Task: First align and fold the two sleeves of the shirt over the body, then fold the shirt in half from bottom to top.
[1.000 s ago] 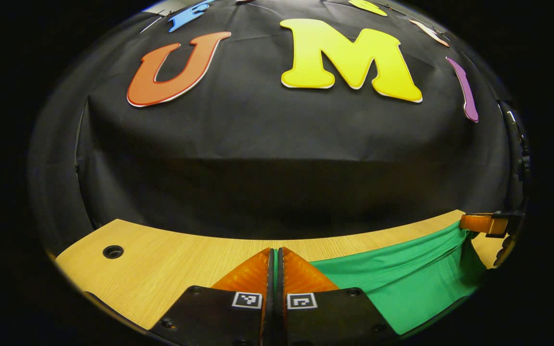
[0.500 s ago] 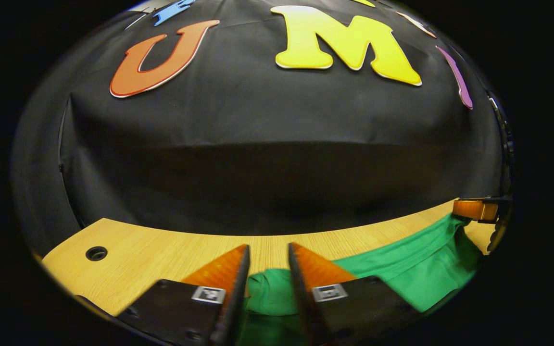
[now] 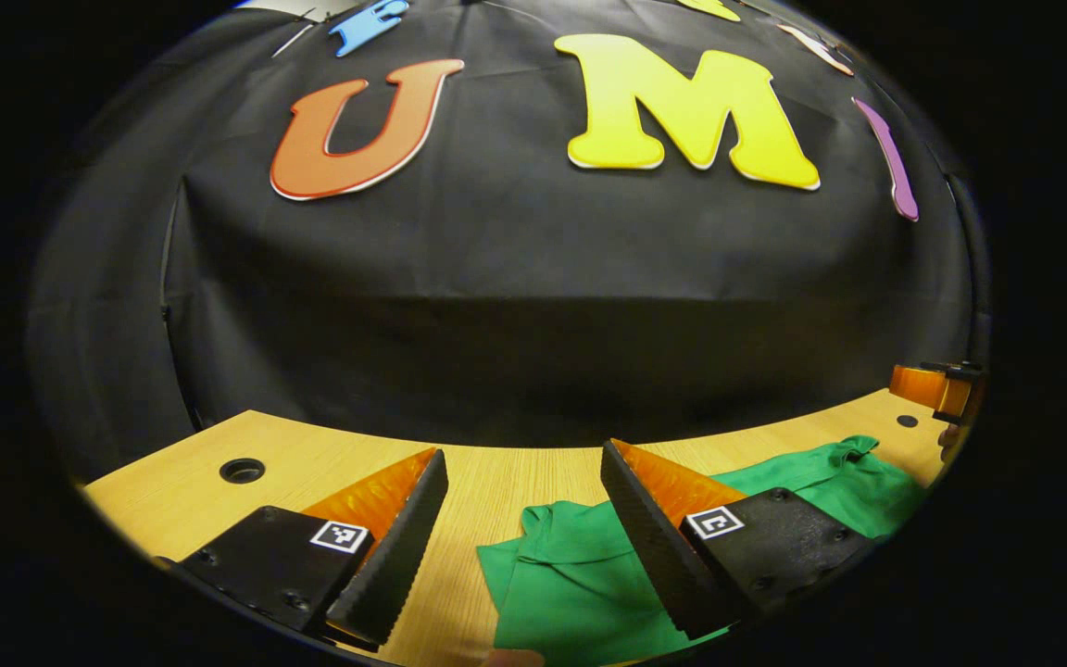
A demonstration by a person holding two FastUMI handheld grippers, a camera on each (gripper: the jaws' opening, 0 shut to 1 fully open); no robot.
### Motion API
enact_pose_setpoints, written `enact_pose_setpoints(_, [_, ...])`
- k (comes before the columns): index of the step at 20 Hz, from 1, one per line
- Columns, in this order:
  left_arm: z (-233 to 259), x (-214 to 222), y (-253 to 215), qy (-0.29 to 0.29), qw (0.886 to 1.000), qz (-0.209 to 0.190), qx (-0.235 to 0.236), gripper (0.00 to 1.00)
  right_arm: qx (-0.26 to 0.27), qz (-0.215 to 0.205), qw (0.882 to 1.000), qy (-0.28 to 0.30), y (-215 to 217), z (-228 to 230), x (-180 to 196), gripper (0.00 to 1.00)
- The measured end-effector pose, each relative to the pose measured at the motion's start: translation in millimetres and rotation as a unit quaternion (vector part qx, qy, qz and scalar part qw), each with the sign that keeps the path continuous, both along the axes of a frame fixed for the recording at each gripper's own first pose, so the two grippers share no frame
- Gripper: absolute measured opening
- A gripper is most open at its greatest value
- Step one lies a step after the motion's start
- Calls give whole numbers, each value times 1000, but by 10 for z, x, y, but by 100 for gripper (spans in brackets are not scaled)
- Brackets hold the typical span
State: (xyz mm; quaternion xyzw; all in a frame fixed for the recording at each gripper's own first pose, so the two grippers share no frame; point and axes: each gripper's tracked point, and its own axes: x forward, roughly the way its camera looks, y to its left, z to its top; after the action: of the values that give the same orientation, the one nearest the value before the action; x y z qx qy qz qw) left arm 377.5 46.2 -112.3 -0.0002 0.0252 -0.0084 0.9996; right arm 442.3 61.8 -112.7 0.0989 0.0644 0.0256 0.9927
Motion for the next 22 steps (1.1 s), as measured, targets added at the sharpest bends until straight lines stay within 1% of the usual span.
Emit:
enact_pose_setpoints(2, [4, -229, 16, -10, 1000, 3, 0, 100, -6, -6, 1000, -17, -26, 67, -268, 95])
enact_pose_setpoints(3, [-9, -335, 33, -10, 1000, 8, 10, 100, -13, -11, 1000, -21, -35, 80, -384, 95])
enact_pose_setpoints(4, [-40, -453, 61, -8, 1000, 14, 19, 100, -18, -13, 999, -25, -21, 100, -503, 91])
enact_pose_setpoints(5, [-61, -566, 69, -6, 1000, 15, 25, 100, -26, -14, 999, -27, -15, 89, -623, 95])
enact_pose_setpoints(7, [-57, -836, 43, -9, 1000, 13, 22, 100, -42, -8, 999, -24, -6, 16, -885, 95])
enact_pose_setpoints(9, [-76, -1106, -14, -9, 1000, 9, 25, 100, -68, -10, 997, -34, -24, 34, -1113, 95])
enact_pose_setpoints(10, [-97, -1226, -39, -8, 999, 9, 31, 100, -75, -11, 996, -36, -36, 37, -1257, 91])
enact_pose_setpoints(11, [-119, -1348, -68, -6, 999, 10, 37, 100, -70, -7, 997, -38, -18, 41, -1398, 95])
enact_pose_setpoints(12, [-154, -1488, -68, -2, 999, 13, 39, 100, -61, -7, 998, -32, -25, 24, -1534, 92])
enact_pose_setpoints(13, [-178, -1622, -90, 0, 999, 12, 35, 100, -51, -7, 998, -23, -54, -9, -1668, 96])
enact_pose_setpoints(14, [-199, -1762, -132, 6, 1000, 12, 29, 100, -47, -6, 999, -13, -70, -37, -1805, 96])
enact_pose_setpoints(16, [-130, -2070, -234, 2, 1000, 6, 25, 100, -52, -8, 999, 2, -140, -93, -2073, 96])
enact_pose_setpoints(17, [-68, -2244, -273, -4, 1000, 4, 30, 100, -60, -5, 998, 3, -173, -79, -2224, 95])
enact_pose_setpoints(18, [31, -2412, -334, -18, 999, -4, 36, 100, -71, -3, 997, 3, -216, -57, -2392, 96])
enact_pose_setpoints(19, [96, -2579, -413, -24, 999, -12, 44, 100, -80, 0, 997, 2, -252, -6, -2544, 95])
enact_pose_setpoints(21, [168, -2920, -487, -20, 998, -14, 60, 100, -92, 3, 996, -8, -332, 140, -2875, 94])
enact_pose_setpoints(22, [189, -3085, -519, -12, 998, -15, 62, 100, -98, -2, 995, -13, -425, 216, -3030, 95])
